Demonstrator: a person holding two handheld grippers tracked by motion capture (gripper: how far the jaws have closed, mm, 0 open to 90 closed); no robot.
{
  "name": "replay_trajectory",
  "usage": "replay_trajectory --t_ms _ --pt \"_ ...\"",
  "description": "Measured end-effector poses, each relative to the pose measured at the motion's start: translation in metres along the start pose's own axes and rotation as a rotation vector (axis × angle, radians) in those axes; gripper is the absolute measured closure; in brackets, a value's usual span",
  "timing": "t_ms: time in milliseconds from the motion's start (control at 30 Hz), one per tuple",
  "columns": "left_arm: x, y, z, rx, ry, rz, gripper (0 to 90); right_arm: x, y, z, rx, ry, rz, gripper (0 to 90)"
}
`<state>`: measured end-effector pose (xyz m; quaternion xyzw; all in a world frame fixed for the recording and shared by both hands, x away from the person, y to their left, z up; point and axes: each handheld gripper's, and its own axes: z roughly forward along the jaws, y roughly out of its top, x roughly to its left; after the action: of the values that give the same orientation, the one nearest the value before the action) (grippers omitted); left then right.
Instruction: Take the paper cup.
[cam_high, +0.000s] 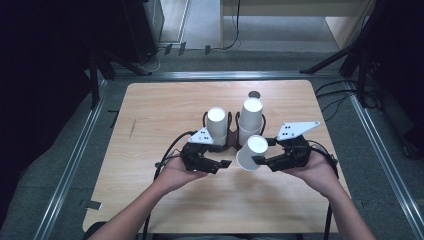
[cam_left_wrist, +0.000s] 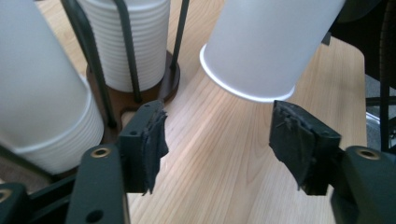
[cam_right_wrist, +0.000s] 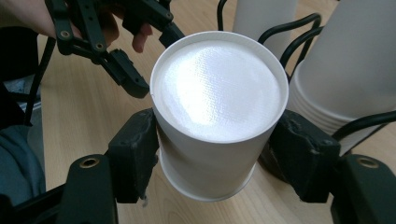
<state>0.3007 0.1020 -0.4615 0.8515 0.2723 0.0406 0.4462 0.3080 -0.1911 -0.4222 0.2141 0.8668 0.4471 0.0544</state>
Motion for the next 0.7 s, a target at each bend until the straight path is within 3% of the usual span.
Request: replay_trajectory --t_ms 100,400,567,700 --pt "0.001 -0.006 -0.004 -0.012 -0.006 0.001 27.5 0.002 -0.004 0.011 0.002 0.018 -0.005 33.9" --pt "0.007 -0.024 -0.007 0.003 -0.085 0.011 13.6 0.009 -0.003 0.038 0.015 0.079 -0.030 33.9" --pt "0.009 -0.028 -0.003 0.000 -0.111 0.005 13.6 0.013 -0.002 0.051 -0.002 0.131 -0.023 33.9" --pt "0.006 -0.029 -0.001 0.000 -0.105 0.022 13.8 0.018 0.001 0.058 0.000 0.154 -0.043 33.9"
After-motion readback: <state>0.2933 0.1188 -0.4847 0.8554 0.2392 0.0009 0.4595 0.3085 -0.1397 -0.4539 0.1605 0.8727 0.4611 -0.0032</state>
